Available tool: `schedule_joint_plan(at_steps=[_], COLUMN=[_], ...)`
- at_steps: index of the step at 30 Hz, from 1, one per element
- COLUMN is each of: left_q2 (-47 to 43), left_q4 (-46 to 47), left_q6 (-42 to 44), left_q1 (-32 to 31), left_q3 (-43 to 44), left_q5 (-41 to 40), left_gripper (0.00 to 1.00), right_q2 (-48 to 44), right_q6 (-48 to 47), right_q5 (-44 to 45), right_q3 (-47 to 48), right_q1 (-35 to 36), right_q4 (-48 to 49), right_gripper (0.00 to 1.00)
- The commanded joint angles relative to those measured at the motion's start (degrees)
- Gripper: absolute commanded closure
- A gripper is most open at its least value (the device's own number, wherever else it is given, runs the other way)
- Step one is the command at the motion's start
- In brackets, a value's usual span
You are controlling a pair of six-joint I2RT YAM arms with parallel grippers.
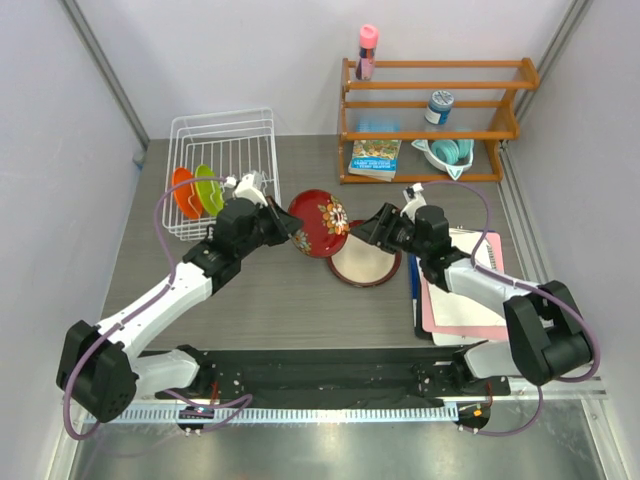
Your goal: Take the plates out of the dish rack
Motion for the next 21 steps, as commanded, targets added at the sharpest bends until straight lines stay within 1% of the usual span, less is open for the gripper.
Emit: schedule_joint_plan(at_steps=[1,5,7,13,17,18,19,20,21], left_q2=[-1.6,-0.5,-0.1,2.0,4.1,5.0,5.2,5.5,6.0], left_q4=[4.1,4.7,5.7,9.5,11.5,12.5,13.1,13.6,13.9], left_q6=[0.7,0.4,0.0,-1.9,-2.5,-2.7,-2.9,-3.3,-3.4], left_q1=[-0.3,-0.3,-0.5,-1.8,-3.4,-3.9,-4.1,-4.5,-4.6], left_q3=[0.4,0.3,-0.1,-0.2,0.2,0.2,0.1,0.2,0.1], left_q5=[-1.8,-1.6,-1.3,1.3,2.1,2.7,2.8,2.8,2.8], left_gripper=[1.00,1.00,1.00,1.00,1.00,1.00,1.00,1.00,1.00], right_q2=[-3.5,-3.8,-2.7,0.7,3.1,3.8,4.4,5.0,5.3], right_q6=[-0.9,-0.4,0.5,3.6,6.0,6.4,6.5,7.0,7.3], right_q5=[2.3,1.9,0.2,-3.4,-5.1,-5.7,-6.1,-6.8,-7.0], right_q3=[0.3,0.0,0.5,-0.3,-1.1,-1.0,-1.0,-1.2,-1.4], right_q1=[0.4,0.4,0.4,0.7,1.1,1.1,1.2,1.1,1.2], right_q4=[1.5,2.5,2.6,10.4,14.9,15.4,16.5,17.2,17.8], right_gripper=[0.31,0.31,0.31,0.32,0.34,0.39,0.41,0.48,0.59])
